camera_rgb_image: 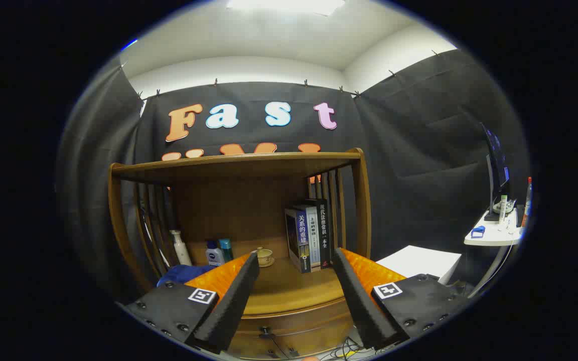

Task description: Pull open the drawer, take out the items inside it, and place them on the countertop above the cabinet.

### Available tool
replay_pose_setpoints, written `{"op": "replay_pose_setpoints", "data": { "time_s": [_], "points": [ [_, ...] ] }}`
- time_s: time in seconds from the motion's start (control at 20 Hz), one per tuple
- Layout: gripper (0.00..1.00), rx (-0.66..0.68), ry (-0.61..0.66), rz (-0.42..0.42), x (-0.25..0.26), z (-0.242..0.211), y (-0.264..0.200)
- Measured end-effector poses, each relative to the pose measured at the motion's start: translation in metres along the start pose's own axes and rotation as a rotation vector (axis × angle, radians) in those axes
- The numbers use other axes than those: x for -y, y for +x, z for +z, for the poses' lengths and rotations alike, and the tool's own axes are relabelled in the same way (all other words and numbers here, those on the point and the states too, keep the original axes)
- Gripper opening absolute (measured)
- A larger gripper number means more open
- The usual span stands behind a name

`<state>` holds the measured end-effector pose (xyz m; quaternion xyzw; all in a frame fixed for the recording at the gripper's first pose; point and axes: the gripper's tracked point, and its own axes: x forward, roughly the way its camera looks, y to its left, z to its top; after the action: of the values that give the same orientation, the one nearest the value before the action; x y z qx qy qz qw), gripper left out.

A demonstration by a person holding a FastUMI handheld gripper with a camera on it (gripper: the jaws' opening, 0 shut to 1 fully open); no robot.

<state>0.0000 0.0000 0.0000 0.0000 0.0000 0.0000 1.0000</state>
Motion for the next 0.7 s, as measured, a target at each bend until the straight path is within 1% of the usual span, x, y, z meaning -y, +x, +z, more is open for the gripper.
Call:
{"op": "replay_pose_setpoints", "data": {
  "time_s": [0.7],
  "points": [
    [0.98,-0.007,-0.014,0.018,-0.008,-0.0066,-0.0062]
  ]
}}
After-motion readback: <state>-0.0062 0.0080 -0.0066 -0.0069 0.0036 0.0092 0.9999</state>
